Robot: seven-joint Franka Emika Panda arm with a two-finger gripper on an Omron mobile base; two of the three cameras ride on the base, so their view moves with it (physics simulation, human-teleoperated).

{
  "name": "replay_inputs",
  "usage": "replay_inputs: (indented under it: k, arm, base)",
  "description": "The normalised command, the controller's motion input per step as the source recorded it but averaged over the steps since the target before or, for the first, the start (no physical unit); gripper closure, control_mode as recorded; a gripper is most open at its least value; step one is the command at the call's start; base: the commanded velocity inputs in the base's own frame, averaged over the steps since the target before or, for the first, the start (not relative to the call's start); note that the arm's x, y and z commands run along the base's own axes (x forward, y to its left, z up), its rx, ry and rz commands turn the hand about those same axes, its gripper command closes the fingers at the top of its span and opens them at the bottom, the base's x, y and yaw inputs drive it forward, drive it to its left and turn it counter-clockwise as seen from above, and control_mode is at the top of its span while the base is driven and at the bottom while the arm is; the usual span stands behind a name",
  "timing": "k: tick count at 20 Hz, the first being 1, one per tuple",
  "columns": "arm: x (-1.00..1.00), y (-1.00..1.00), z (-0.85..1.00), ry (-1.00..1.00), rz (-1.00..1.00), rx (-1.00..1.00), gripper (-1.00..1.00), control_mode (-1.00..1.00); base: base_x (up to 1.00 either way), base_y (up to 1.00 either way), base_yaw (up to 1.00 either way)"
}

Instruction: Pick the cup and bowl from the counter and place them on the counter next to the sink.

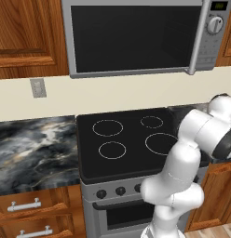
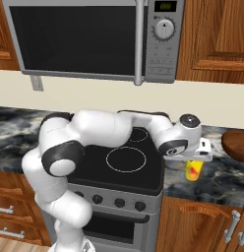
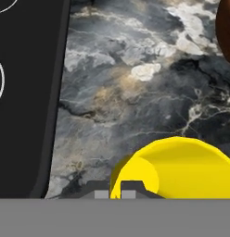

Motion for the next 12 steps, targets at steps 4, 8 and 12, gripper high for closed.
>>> replay_inputs:
  k: [4,8,12]
  arm:
    - [-0.4,0.51,0.28,0.0,0.04,-0.04,1.0,-1.0]
    - [-0.37,0.33,0.52,0.0,0.0,-0.08,1.0,-1.0]
    - [-0.52,0.34,0.47,0.0,0.0,-0.07,1.0,-1.0]
  base:
    - [0.0,0.0,0.0]
    - [0.0,0.0,0.0]
    - [0.0,0.0,0.0]
